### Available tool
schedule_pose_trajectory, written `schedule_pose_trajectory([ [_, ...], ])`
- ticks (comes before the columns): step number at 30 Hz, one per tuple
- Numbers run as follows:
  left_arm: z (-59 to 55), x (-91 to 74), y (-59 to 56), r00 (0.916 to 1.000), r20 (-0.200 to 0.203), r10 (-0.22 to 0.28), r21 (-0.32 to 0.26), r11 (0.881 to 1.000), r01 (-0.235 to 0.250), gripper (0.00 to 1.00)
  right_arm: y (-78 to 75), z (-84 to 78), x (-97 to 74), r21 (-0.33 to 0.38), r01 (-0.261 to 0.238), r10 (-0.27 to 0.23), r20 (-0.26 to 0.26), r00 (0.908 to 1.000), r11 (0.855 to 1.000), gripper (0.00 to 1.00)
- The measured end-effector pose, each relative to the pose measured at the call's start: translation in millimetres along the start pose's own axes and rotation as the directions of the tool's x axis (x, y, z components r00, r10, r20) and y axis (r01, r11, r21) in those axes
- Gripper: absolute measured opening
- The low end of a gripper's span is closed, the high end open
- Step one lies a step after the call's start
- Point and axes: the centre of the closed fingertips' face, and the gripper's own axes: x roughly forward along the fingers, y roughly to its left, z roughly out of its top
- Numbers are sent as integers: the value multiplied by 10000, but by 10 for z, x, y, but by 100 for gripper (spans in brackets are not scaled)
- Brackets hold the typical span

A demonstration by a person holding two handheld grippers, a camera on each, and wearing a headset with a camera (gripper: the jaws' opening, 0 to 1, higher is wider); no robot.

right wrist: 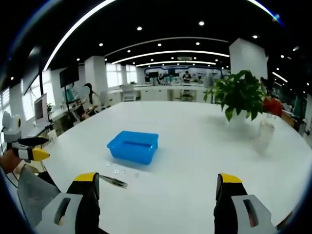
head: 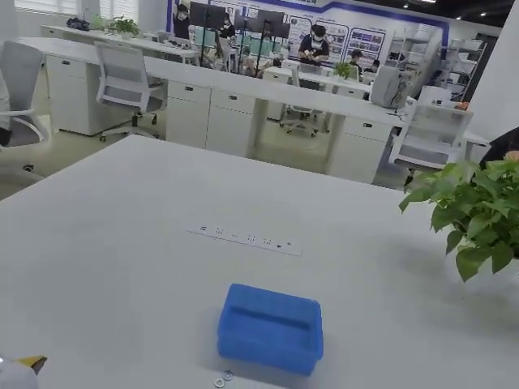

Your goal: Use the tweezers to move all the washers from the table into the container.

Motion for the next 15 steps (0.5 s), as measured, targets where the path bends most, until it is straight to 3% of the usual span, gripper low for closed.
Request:
schedule_pose_trajectory([
  [15, -13, 46, -29, 9997, -196, -139, 221, 9997, 143, 96, 46, -93, 29, -109, -219, 215, -314, 9993, 9997, 99],
])
